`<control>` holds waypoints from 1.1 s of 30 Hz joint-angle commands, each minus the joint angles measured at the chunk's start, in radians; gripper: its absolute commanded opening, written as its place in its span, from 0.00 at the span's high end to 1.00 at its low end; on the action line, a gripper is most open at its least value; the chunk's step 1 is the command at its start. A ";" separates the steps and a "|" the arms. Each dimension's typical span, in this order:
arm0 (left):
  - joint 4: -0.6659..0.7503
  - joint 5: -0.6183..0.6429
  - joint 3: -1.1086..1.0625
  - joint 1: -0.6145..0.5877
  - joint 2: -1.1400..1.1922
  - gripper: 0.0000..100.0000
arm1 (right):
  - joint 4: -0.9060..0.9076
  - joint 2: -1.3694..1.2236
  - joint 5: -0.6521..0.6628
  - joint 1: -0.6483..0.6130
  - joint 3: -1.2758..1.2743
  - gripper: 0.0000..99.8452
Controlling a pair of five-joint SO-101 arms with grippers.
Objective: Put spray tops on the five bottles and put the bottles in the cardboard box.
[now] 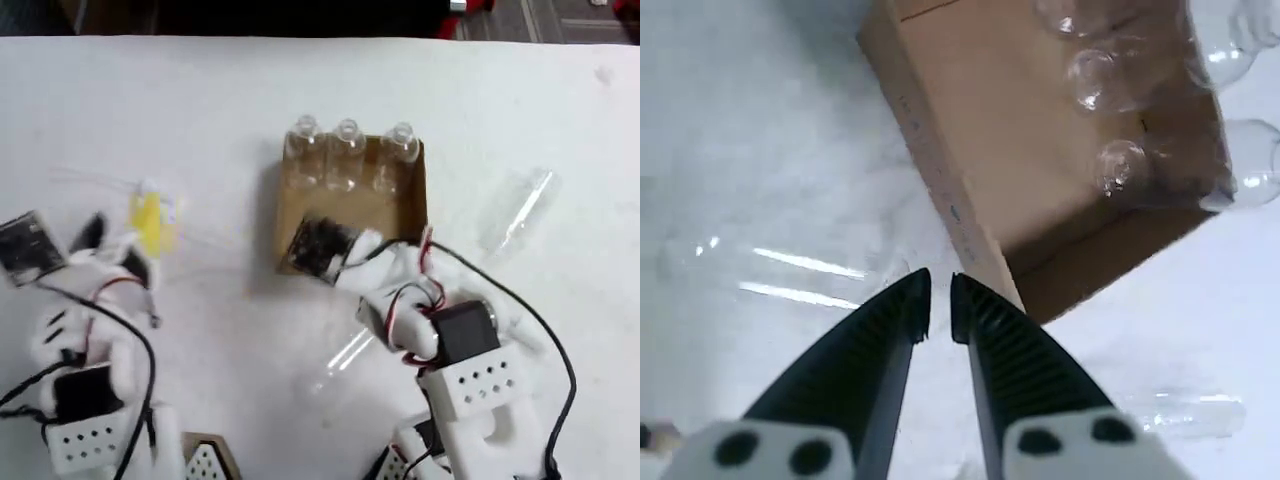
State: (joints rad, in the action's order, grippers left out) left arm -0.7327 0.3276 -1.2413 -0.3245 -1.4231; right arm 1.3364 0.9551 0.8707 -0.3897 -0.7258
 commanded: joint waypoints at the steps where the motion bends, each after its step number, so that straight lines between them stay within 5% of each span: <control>1: 0.035 0.011 -0.086 -0.213 -0.018 0.76 | 0.107 0.004 0.218 -0.099 0.000 0.98; 8: 0.292 0.012 -0.311 -0.248 -0.019 0.76 | 0.240 0.002 0.331 -0.226 -0.003 0.96; 14: 0.295 -0.035 -0.331 -0.252 -0.019 0.76 | 0.136 -0.133 0.315 -0.243 -0.008 0.83; 19: 0.295 -0.066 -0.347 -0.219 -0.019 0.76 | 0.137 -0.329 0.255 -0.282 0.064 0.83; 26: 0.296 -0.066 -0.350 -0.208 -0.019 0.76 | 0.274 -0.282 0.252 -0.499 0.109 0.83; 33: 0.296 -0.066 -0.351 -0.208 -0.019 0.76 | 0.252 -0.242 0.253 -0.504 0.060 0.83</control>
State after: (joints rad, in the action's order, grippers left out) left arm -0.4641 0.2708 -1.6049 -0.5409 -1.4231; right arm 1.6019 0.6882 1.1331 -0.8823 -0.6567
